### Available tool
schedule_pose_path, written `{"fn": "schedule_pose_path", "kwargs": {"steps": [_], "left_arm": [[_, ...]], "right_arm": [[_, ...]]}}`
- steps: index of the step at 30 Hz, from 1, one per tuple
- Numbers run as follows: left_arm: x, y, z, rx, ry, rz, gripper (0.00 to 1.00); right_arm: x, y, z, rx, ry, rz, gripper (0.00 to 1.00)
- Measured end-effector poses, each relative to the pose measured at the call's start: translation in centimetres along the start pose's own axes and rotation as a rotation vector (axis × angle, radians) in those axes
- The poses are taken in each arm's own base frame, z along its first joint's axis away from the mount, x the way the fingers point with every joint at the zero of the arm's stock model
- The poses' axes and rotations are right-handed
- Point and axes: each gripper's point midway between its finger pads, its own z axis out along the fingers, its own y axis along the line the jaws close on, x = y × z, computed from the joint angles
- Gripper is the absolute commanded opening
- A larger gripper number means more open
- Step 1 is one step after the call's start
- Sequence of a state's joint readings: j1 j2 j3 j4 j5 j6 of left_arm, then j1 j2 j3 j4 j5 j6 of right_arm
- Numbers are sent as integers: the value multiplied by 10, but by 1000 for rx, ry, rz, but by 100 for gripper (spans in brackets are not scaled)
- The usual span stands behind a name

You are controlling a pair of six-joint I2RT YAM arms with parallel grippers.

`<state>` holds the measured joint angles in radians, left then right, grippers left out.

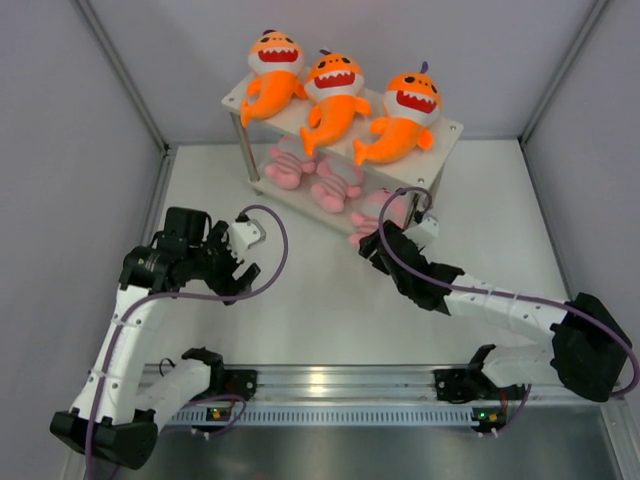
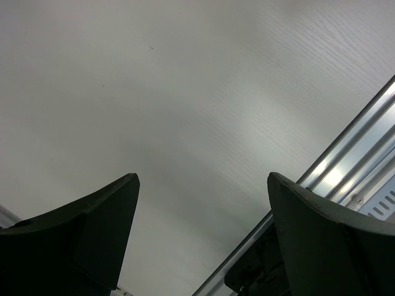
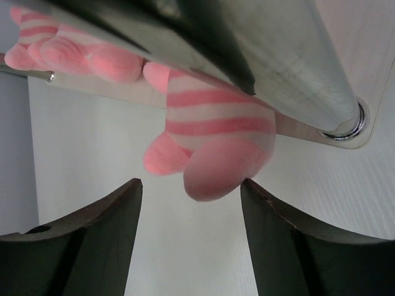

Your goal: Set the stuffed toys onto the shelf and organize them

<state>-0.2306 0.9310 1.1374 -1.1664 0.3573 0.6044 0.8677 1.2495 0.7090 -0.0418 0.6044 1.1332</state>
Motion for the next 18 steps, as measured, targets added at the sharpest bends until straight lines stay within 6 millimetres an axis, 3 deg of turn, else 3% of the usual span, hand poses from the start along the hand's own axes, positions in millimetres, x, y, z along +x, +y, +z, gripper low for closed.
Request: {"fn": "schedule_pose_path", "kwargs": {"steps": [10,13,14,17,18], "left_arm": [[0,0,0,-1,0,0,91],[0,0,-1,-7,-3,3,91],[0,0,-2,-9,-4,3,91],[3,-1,-1,-9,0,2,90],[4,-1,0,-7,2,1,90]], "right_arm": [[1,6,-20,-47,71,-76,66],[3,5,-32,-66,107,-156,55],[3,5,-37,-76,110,-195,41],[5,14,-52,-151,100,-360,23],[9,21,-58,-198,98,-439,22]]}}
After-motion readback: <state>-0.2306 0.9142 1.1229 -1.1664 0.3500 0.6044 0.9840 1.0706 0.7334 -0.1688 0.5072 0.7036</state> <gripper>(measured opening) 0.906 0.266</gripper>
